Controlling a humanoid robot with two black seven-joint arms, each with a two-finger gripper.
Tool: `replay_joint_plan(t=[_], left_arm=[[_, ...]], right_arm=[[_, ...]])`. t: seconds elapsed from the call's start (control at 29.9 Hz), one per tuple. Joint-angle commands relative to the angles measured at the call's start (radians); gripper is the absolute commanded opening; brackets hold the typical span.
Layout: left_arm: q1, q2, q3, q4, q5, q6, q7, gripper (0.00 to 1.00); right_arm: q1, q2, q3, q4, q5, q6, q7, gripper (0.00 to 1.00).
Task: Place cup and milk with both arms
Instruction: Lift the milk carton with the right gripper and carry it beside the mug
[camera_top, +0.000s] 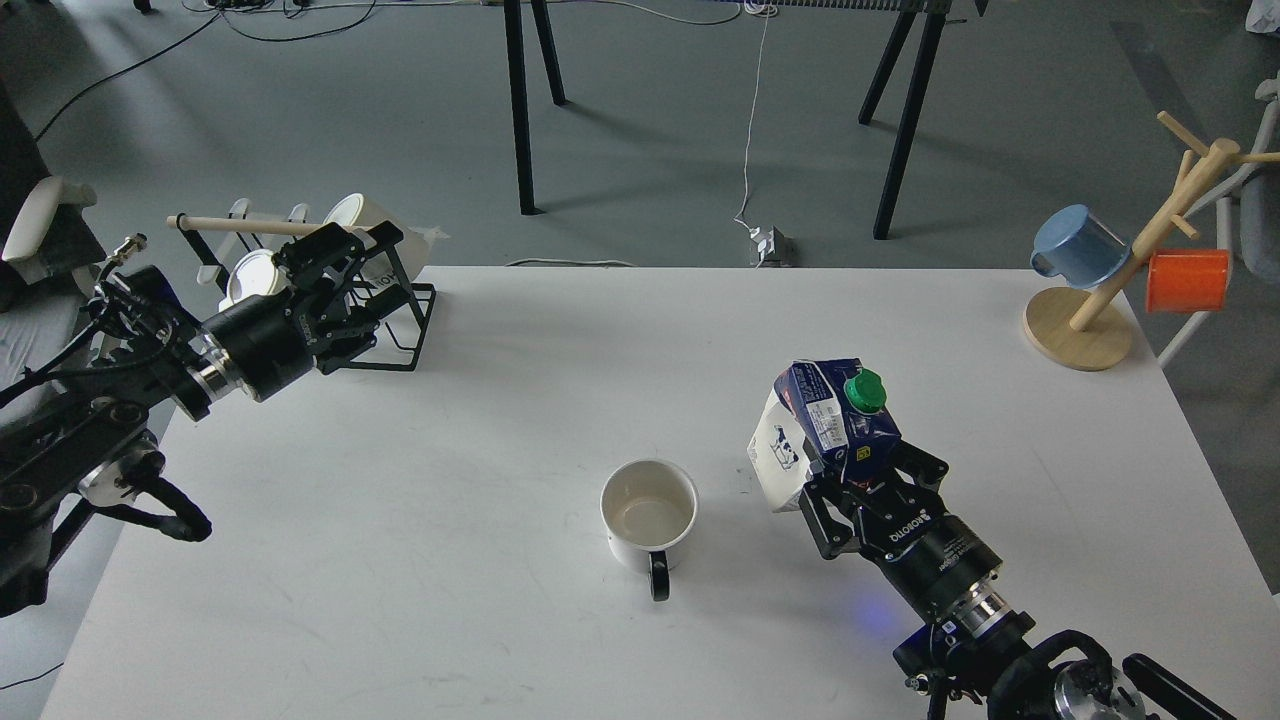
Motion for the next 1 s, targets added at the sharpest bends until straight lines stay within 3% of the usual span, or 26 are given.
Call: replay_joint_plan(t=[0.0, 0.37, 0.53, 0.97], left_arm=[[0.0, 0.003, 0.0, 0.001, 0.0, 0.0, 0.0, 0.89], [0.0, 0.001, 0.0, -0.001, 0.022, 0.0, 0.0, 0.89], [0.0, -0.002, 0.0, 0.001, 0.032, 0.0, 0.0, 0.89], [0.0, -0.002, -0.001, 0.013, 0.032, 0.0, 0.0, 0.89]], right_arm=[[-0.012, 0.045, -0.017, -0.022, -0.036, 0.0, 0.001, 0.22], [-0.019, 0.076, -0.042, -0.069, -0.072, 0.0, 0.001, 0.24], [-0.019, 0.076, -0.046, -0.069, -0.072, 0.0, 0.001, 0.37], [-0.023, 0.075, -0.046, -0.066, -0.072, 0.0, 0.001, 0.57]])
